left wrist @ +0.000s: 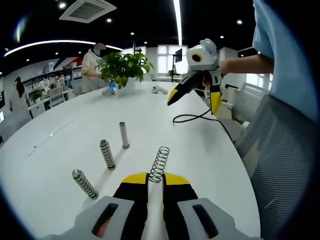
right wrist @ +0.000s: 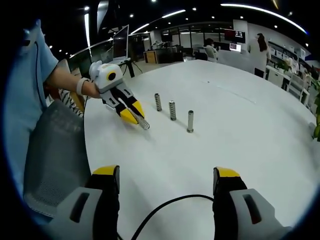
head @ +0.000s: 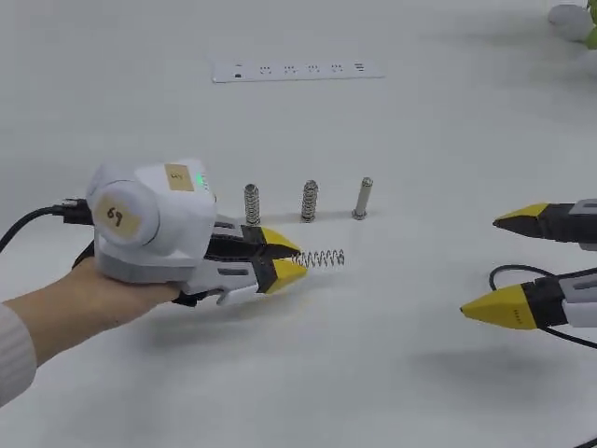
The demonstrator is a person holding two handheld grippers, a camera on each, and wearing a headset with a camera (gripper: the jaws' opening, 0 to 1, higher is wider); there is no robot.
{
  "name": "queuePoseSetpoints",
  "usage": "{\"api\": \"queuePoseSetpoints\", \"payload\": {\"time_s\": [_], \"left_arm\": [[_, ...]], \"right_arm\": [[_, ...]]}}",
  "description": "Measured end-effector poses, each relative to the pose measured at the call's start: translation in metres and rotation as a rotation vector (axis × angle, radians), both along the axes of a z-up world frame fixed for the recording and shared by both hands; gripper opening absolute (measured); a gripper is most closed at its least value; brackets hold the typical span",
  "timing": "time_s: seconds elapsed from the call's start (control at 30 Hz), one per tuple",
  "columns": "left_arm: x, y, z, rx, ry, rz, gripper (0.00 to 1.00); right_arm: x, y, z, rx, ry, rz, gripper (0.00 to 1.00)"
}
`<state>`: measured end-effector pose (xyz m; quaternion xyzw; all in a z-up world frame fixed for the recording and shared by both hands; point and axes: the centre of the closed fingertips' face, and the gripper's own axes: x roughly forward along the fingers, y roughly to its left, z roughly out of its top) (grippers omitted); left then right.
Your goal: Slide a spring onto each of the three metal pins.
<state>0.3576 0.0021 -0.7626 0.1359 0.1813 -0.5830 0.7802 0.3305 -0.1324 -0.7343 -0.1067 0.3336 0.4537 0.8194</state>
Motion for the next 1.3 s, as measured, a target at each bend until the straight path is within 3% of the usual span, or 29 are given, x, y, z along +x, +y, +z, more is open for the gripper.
{"api": "queuePoseSetpoints", "payload": {"time_s": [0.43, 0.9, 1.03, 1.3], "left_arm": [[-0.012, 0.006, 0.018, -0.047, -0.017, 0.031, 0.02], [-0.021, 0.013, 0.024, -0.092, -0.015, 0.073, 0.02], [-0.023, 0.015, 0.026, -0.101, -0.015, 0.075, 0.02], [-0.03, 0.016, 0.027, -0.118, -0.003, 0.084, 0.02]], "right_arm": [[0.002, 0.012, 0.009, -0.018, -0.011, 0.062, 0.73], [0.007, 0.027, 0.018, -0.034, -0.021, 0.12, 0.69], [0.006, 0.037, 0.022, -0.001, -0.01, 0.136, 0.66], [0.002, 0.057, 0.022, 0.011, -0.001, 0.19, 0.61]]}}
